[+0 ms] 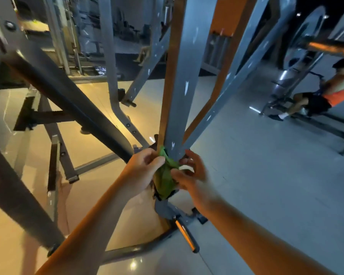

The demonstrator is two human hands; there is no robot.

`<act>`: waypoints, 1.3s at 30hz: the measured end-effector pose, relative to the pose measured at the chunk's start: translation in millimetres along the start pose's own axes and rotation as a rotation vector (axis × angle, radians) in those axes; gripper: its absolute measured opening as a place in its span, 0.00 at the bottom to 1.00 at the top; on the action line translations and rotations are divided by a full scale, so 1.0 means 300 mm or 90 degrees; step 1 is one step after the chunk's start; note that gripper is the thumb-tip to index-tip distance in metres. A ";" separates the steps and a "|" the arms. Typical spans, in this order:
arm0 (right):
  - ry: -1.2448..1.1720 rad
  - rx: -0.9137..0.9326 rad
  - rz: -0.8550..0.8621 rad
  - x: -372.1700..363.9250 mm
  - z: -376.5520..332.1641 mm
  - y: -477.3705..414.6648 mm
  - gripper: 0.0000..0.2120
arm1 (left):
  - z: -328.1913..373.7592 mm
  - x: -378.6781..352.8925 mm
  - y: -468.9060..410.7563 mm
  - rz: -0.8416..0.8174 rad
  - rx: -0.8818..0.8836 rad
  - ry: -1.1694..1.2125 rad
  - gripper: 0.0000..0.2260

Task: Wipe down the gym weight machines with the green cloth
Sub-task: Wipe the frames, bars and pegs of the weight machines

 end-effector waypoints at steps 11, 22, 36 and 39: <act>0.029 -0.142 -0.226 0.025 -0.067 0.142 0.14 | 0.080 0.044 0.163 -0.108 -0.029 -0.237 0.06; -0.083 -0.283 -0.322 0.245 0.001 0.097 0.19 | 0.034 -0.211 0.250 0.090 0.044 -0.230 0.08; -0.013 -0.356 -0.330 0.237 0.116 0.064 0.12 | -0.120 -0.314 0.346 0.158 0.116 -0.269 0.04; 0.022 -0.326 -0.302 0.201 0.120 0.049 0.12 | -0.161 -0.221 0.327 0.086 0.123 -0.167 0.03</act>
Point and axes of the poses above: each hand's wrist, its own y-axis away from the middle knuckle, its own x-axis out of the back of the hand, z = x × y, the point moved 1 cm from there along -y, towards the middle knuckle, and after that the axes turned 3 degrees about -y, right-handed, at the moved point
